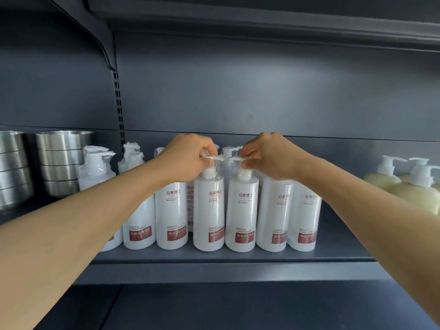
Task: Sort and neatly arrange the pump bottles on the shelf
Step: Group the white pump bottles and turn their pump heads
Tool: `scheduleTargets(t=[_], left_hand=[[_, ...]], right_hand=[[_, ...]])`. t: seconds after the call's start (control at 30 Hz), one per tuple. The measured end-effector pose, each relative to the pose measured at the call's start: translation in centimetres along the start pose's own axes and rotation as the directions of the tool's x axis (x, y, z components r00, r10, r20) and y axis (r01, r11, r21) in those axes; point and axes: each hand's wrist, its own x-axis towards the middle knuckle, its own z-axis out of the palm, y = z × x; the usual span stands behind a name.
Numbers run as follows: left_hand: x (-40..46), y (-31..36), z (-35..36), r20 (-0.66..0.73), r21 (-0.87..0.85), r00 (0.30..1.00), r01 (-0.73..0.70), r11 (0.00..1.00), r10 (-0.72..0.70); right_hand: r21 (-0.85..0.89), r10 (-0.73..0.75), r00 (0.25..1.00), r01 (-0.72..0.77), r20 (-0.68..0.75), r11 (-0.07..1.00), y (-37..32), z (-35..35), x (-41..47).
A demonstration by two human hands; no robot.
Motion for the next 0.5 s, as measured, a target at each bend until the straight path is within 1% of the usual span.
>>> scheduleTargets(t=[0.27,0.37,0.5], left_hand=[[-0.28,0.68,-0.19,-0.006,-0.002,1.0,0.029,1.0,-0.029],[-0.39,0.8,-0.32,0.023,0.01,0.999,0.033,0.999,-0.033],[-0.58,0.73,-0.48,0.065,0.046,0.997,0.032,0.998,-0.035]], right_hand=[[0.047,-0.021,0.999,0.02,0.025,0.999,0.44,0.08,0.31],[0.085,-0.038,0.999,0.035,0.037,0.996,0.62,0.12,0.2],[0.146,-0.038,0.999,0.035,0.018,0.989,0.39,0.42,-0.03]])
